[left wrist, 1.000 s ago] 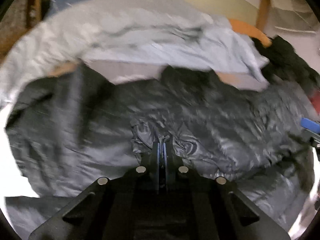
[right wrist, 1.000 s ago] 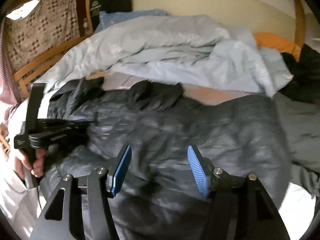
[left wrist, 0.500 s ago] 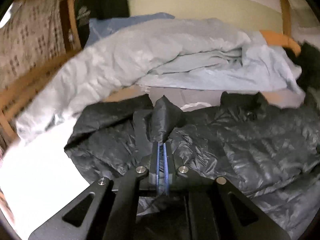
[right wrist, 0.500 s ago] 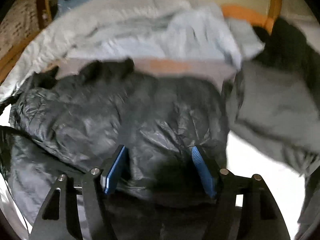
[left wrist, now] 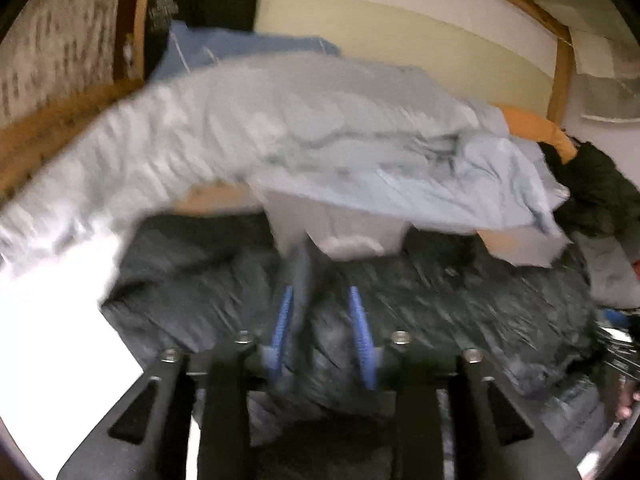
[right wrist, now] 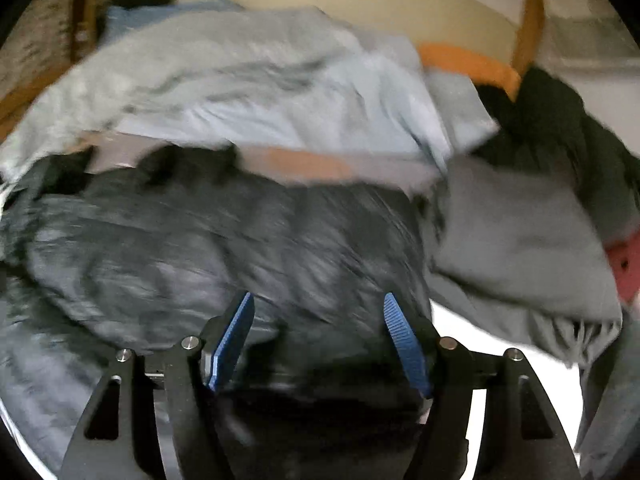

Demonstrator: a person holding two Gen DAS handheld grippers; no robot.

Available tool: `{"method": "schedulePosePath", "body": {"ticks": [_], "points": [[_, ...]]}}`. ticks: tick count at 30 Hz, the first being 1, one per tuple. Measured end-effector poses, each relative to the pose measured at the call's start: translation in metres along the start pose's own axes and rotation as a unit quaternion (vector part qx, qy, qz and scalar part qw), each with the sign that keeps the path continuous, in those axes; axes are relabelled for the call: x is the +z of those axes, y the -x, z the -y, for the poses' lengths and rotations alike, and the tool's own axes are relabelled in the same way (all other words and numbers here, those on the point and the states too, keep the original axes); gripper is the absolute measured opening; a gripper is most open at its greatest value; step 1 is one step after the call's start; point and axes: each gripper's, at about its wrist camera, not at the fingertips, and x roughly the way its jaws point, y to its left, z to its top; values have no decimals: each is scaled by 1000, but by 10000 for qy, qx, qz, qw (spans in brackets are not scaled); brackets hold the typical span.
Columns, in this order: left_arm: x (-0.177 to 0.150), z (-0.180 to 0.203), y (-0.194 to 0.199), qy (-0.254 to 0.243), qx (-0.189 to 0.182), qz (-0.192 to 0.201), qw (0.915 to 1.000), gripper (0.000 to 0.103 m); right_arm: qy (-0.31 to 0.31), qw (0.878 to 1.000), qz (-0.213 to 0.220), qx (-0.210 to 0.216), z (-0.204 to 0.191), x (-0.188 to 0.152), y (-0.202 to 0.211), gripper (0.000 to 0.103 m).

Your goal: Fold large clothes

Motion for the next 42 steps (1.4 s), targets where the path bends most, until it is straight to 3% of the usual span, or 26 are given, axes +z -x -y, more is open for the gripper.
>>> {"method": "schedulePosePath", "body": {"ticks": [2,6,9,10,13,15,17,18,22,25,26,28,30,33,35,37,38,40,42], "points": [[13,-9,4,-208,264,144,9993,54,65,9998,151,88,-4,-1,10,74],[33,-43,-6,-369,1012,380,9935,54,253,9994,204,-136,-8,-2,11,74],[36,-62,-24,-871,1693,626,9797,54,23,9994,352,-39,3,0,9,74],[36,-68,-32,-963,1709,527,9792,54,-90,9991,406,-6,9,1,11,74],[36,-81,-55,-965,1308,136,9866,54,-241,9986,464,27,18,7,11,76],[34,-83,-74,-1109,1360,-46,9845,55,-247,9986,459,17,19,9,8,76],[31,-88,-97,-1166,1292,-366,9841,64,-260,9985,467,120,19,7,5,76],[29,-96,-111,-1050,1194,-619,9853,70,-321,9981,473,227,20,8,7,76],[14,-137,-143,-188,981,-1241,9872,71,-387,9959,656,480,24,7,9,76],[0,-145,-159,-431,1077,-1369,9838,70,-329,9963,667,429,22,10,7,76],[-3,-147,-166,-533,1132,-1428,9818,67,-337,9963,648,446,22,10,6,76],[-10,-151,-178,-550,1246,-1508,9791,44,-339,9965,613,445,20,9,4,76],[-10,-151,-176,-448,1271,-1350,9816,15,-276,9970,601,399,19,8,2,76],[4,-140,-143,-526,1673,-482,9833,11,-248,9977,623,123,19,7,-1,76],[13,-133,-116,-590,1657,86,9844,11,-367,9972,637,-133,24,8,-1,76],[21,-130,-100,-469,1585,270,9859,8,-602,9963,619,-48,35,9,1,76],[24,-129,-89,-296,1465,365,9881,0,-814,9949,590,16,43,9,3,76],[26,-125,-72,-45,1104,536,9924,0,-1127,9919,582,60,55,10,7,76],[21,-105,-47,-243,776,738,9940,0,-1296,9898,594,48,63,11,12,76]]}}
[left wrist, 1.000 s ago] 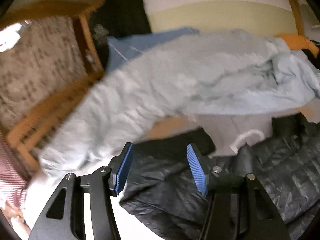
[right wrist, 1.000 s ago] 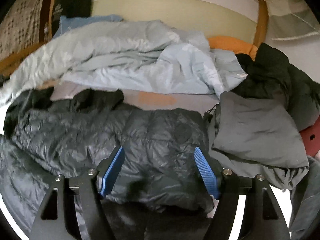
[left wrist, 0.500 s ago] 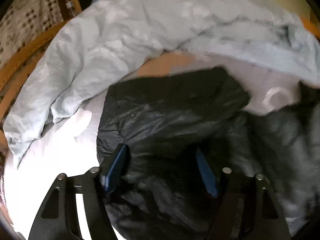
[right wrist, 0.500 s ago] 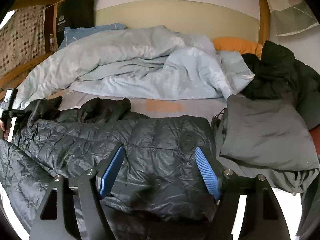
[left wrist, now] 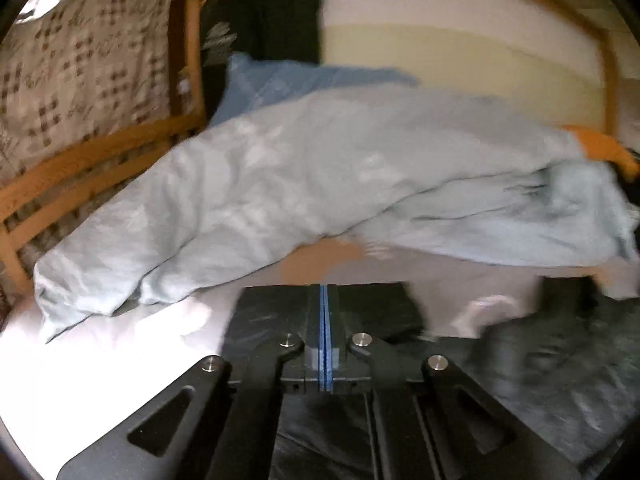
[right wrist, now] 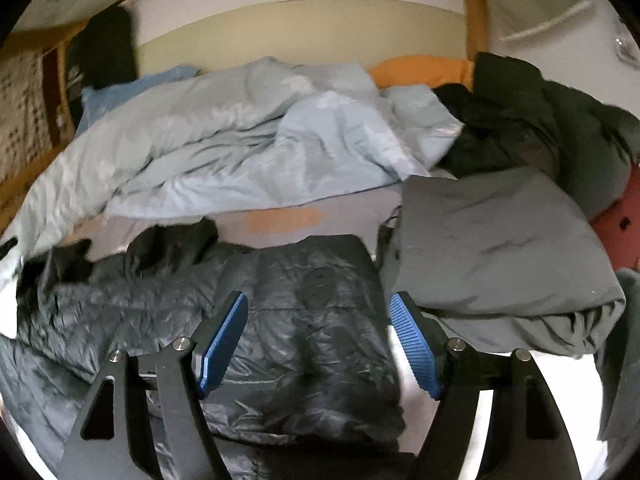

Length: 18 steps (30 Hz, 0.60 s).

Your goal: Fold large clothes

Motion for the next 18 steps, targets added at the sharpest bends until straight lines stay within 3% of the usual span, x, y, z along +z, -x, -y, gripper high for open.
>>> {"method": "schedulePosePath", "body": {"ticks": [1,2,4,5,8,11,12,15,18], "points": [[-2,12,11,-361,-97,104,9992,0,-68,10000,30,-6,3,2,3,76],[-7,30,21,-878,24,220,9959,0,-129,9999,71,7,5,4,6,76],[-12,55,18,-1451,246,233,9888,2,-241,9995,142,115,10,8,14,76],[-15,62,10,-1513,225,179,9881,7,-282,9993,153,182,11,9,17,76],[-19,73,-21,-1673,316,-176,9852,37,-325,9990,155,259,12,9,24,76],[-19,77,-43,-1930,303,-412,9799,48,-188,9991,119,348,10,6,26,76],[-19,76,-50,-1957,340,-477,9789,57,-120,9993,114,340,9,5,27,76],[-17,64,-70,-1771,126,-916,9798,65,136,9991,36,406,3,5,23,76],[-22,52,-86,-1868,435,-1126,9750,66,219,9983,-43,539,-4,6,17,76]]}}
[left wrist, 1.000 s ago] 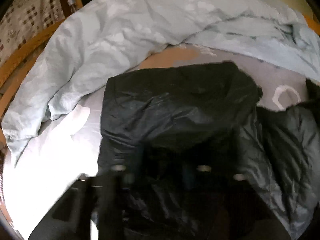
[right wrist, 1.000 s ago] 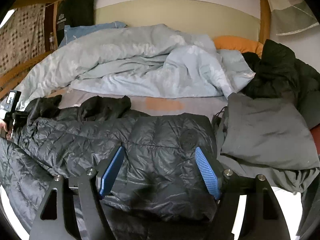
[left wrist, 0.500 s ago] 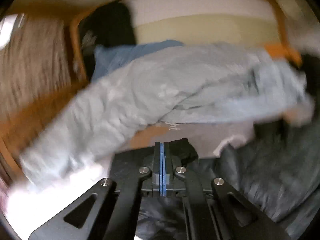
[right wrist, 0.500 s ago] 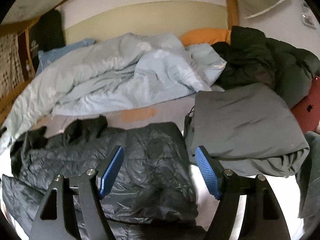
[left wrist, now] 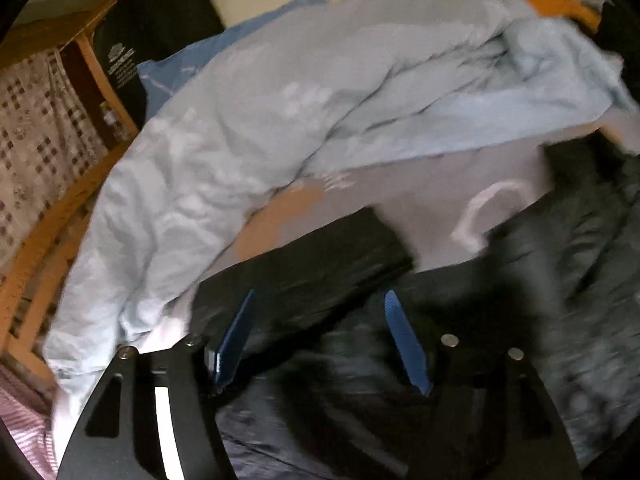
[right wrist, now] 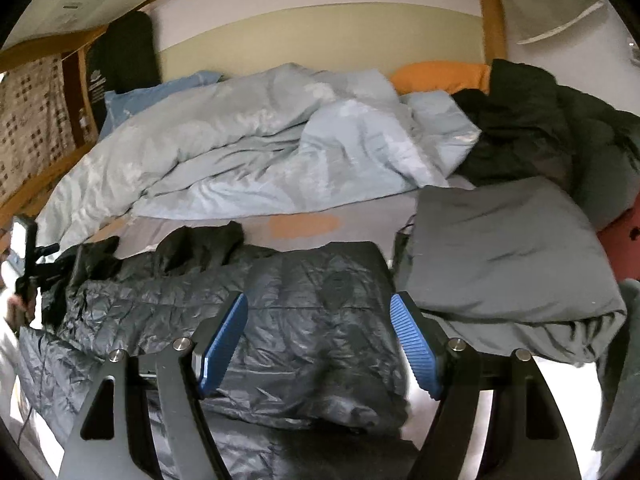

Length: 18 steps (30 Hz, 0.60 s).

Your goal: Fold large clothes

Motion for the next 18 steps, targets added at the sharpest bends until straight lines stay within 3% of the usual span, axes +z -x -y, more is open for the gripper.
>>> {"method": "schedulePosePath", "body": {"ticks": [2,5,9,10,11,12,18], "points": [[-6,-10,-13,54,269,-184,9995,65,113,9999,-108,56,-5,-2,-7,76],[-15,-25,-29,213,18,-379,9991,65,519,9976,-419,159,-16,-9,-19,76],[-30,-25,-47,76,-175,-415,9990,63,984,9935,-570,-102,-35,-21,-30,76],[-33,-25,-51,80,-141,-451,9989,56,993,9934,-561,-98,-36,-22,-30,76],[-36,-25,-54,90,-121,-480,9987,27,989,9936,-547,-73,-37,-22,-30,76],[-36,-26,-51,124,-67,-419,9990,5,1006,9934,-543,-71,-37,-22,-31,76],[-12,-42,6,672,25,619,9958,2,979,9933,-463,-396,-29,-17,-36,76]]}}
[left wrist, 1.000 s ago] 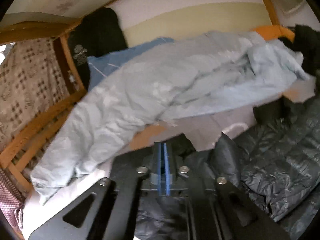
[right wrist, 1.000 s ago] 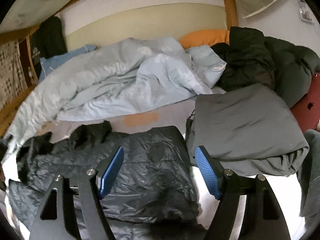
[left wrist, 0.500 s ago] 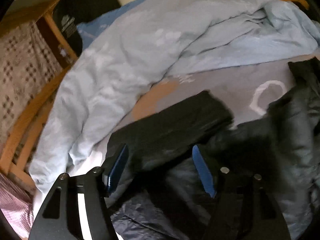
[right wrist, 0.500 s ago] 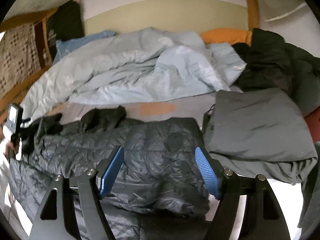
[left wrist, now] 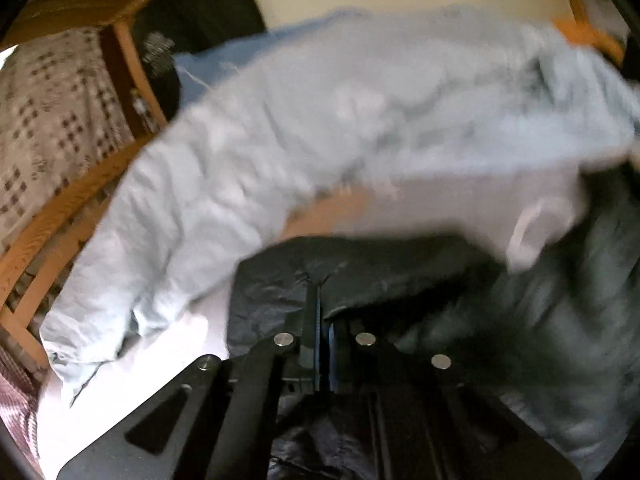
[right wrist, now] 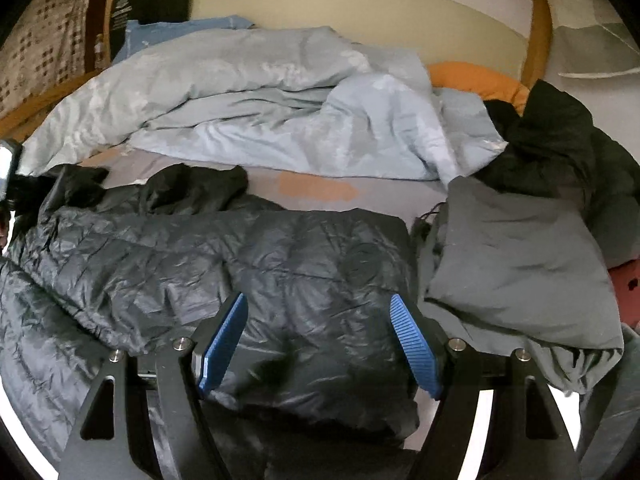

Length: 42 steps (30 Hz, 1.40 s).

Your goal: Fold large clothes

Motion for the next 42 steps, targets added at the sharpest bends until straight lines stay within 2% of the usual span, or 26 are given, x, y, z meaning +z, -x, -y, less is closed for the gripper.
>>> {"method": "schedulePosePath", "body": {"ticks": [4,6,7,9,11,15,19,20,21,22,24,25,27,29,34,37,39,40,42], "points": [[32,11,57,193,-309,649,9972,2,-160,9998,15,138,5,0,1,76],[46,24,86,327,-501,845,9946,2,-172,9997,22,187,4,2,3,76],[50,30,100,458,-704,928,9921,2,-162,9996,41,219,3,3,5,76],[53,45,131,662,-1394,1222,9804,3,-123,9996,78,233,-1,4,8,76],[55,71,159,548,-1778,1343,9733,3,-122,9994,131,282,-4,4,14,76],[43,128,193,453,-2275,1359,9632,3,-335,9975,125,608,-5,3,20,78],[19,167,194,958,-2947,832,9471,3,-653,9905,-86,1206,-8,-2,12,80],[12,175,192,928,-2984,730,9471,3,-700,9886,-124,1328,-10,-2,10,80],[5,184,189,774,-2900,619,9519,3,-720,9868,-168,1444,-13,-3,8,80],[-2,195,188,560,-2758,508,9582,3,-699,9855,-201,1532,-16,-3,7,80],[-16,214,179,69,-2248,227,9741,3,-586,9852,-217,1599,-23,-4,6,80],[-22,220,174,-54,-2154,59,9765,3,-510,9849,-237,1640,-27,-6,7,80],[-35,225,164,3,-2194,-397,9748,3,-387,9826,-294,1795,-35,-7,8,80],[-46,228,165,85,-2366,-586,9698,3,-302,9787,-336,2002,-43,-10,10,80],[-54,241,178,-280,-2432,-403,9687,3,-416,9584,-641,2751,-67,-16,0,80],[-51,243,191,-280,-2608,-212,9647,5,-382,9564,-861,2765,-81,-22,-10,79],[-49,242,199,-305,-2630,-5,9643,18,-204,9572,-1116,2663,-91,-29,-21,65],[-49,240,203,-334,-2647,124,9637,21,-105,9567,-1281,2612,-94,-32,-27,51],[-48,238,210,-365,-2607,317,9642,33,-245,9517,-1383,2730,-89,-34,-33,38]]}}
